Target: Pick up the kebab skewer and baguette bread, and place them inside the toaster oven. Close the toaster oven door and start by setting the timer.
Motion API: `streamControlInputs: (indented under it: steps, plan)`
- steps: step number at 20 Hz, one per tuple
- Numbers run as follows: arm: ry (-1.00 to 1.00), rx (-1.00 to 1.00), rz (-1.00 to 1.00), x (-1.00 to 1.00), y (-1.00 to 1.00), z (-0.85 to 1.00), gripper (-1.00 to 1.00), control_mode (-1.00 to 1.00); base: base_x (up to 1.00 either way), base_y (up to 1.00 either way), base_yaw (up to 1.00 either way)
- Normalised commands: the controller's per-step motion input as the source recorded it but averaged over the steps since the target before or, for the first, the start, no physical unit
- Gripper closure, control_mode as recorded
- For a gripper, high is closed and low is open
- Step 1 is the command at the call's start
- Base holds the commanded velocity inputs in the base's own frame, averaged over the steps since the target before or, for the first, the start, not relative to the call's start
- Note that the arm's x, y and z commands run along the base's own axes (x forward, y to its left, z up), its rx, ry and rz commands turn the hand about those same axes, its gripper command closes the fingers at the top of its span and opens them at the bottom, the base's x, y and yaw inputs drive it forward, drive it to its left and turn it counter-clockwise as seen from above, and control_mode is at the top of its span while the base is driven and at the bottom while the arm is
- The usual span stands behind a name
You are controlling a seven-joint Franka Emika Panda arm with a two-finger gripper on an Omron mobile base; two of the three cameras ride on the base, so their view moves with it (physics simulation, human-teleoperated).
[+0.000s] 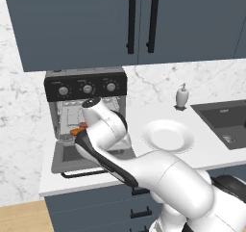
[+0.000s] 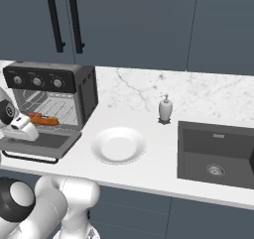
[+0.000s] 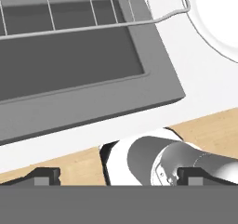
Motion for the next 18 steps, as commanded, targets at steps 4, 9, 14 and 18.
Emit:
streamControlInputs:
  steps: [4,9,14,18]
  plan:
    - [0.0,0.01,-0.09,0.22,0.02,-0.21,-1.0,-1.0,0.0,0.0,0.0]
    - [0.0,0.0,-0.08,0.45,0.0,-0.06,-1.0,-1.0,0.0,0.0,0.0]
    - [0.0,0.0,-0.06,0.27,0.0,-0.13,-1.0,-1.0,0.0,0.0,0.0]
    - [0.0,0.01,-0.02,0.18,0.0,-0.16,-1.0,-1.0,0.0,0.0,0.0]
